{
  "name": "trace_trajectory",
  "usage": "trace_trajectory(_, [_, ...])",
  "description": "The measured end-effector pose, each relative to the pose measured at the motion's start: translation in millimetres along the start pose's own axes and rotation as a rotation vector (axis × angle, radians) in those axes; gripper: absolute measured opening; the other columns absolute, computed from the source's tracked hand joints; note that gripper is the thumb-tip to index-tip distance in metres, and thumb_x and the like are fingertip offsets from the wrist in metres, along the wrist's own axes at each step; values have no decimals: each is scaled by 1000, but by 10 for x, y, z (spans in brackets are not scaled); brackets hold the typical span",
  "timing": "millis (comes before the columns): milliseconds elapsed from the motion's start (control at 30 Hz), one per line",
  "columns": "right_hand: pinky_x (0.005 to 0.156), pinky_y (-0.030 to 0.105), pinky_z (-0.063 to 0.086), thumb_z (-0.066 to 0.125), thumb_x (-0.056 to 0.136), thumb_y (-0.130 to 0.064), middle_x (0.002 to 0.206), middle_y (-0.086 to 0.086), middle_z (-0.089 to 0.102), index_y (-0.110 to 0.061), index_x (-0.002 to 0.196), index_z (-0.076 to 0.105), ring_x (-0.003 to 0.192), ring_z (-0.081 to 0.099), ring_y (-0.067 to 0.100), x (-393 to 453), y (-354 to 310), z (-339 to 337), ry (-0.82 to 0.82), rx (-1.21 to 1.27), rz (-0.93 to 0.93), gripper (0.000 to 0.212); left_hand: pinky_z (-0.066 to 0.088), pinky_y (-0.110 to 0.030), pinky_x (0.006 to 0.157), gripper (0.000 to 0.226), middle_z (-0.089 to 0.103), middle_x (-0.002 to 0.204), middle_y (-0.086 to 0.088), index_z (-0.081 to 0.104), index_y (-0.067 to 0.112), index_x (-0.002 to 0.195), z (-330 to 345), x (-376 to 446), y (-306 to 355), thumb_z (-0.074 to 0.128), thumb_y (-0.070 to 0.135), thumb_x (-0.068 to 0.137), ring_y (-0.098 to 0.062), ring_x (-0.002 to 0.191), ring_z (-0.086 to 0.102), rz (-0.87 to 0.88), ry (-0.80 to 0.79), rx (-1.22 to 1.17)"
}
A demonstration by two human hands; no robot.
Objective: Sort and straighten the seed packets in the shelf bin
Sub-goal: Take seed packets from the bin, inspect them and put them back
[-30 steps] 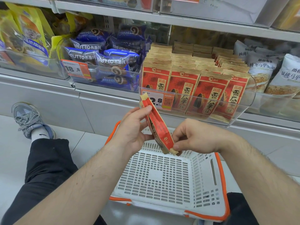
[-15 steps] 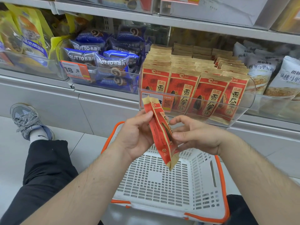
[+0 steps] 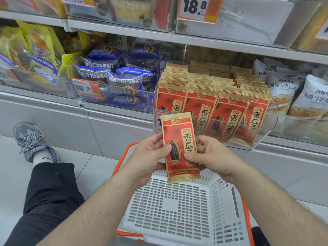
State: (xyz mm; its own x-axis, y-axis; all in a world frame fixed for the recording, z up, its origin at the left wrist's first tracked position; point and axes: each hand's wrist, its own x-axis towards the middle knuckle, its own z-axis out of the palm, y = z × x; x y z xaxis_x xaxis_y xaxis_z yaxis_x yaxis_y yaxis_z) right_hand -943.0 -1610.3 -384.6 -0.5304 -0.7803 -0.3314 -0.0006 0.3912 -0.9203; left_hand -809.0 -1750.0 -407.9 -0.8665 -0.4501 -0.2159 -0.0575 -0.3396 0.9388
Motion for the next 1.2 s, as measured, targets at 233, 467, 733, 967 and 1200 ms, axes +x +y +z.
trace_trajectory(233, [56,18,43,66,93,-15,75,-5,72,-20,98,67,60,59,2,-71,-170,6,187,-59,-153,7,57,-40,80,31,76,110,0,64,23,124,-12,2,116,56,7,100,-20,97,74,28,-21,94])
trace_trajectory(467, [53,29,42,61,96,-10,74,6,70,-7,107,63,54,55,17,-103,-541,-33,147,35,-134,12,55,-24,54,20,78,93,-6,72,16,108,61,150,541,56,26,101,-16,72,74,95,37,130])
trace_trajectory(733, [38,18,40,55,99,-14,71,11,69,-6,94,61,44,51,12,13,-1082,-106,93,332,7,11,56,-45,81,38,75,98,-22,71,4,106,48,466,1223,54,37,101,-33,83,72,40,-52,154])
trace_trajectory(967, [37,18,46,56,97,-16,65,8,68,-6,95,63,44,56,12,140,-1254,-277,303,755,-105,12,49,-32,69,15,70,85,8,71,22,91,-221,1029,1687,58,28,97,-14,76,63,437,350,725])
trace_trajectory(1200, [53,28,60,55,97,-9,83,13,75,-8,108,61,66,72,26,368,-1468,-474,458,835,-216,12,39,-50,109,79,49,147,-3,50,22,144,-116,1849,1908,48,65,78,-25,133,46,338,65,1318])
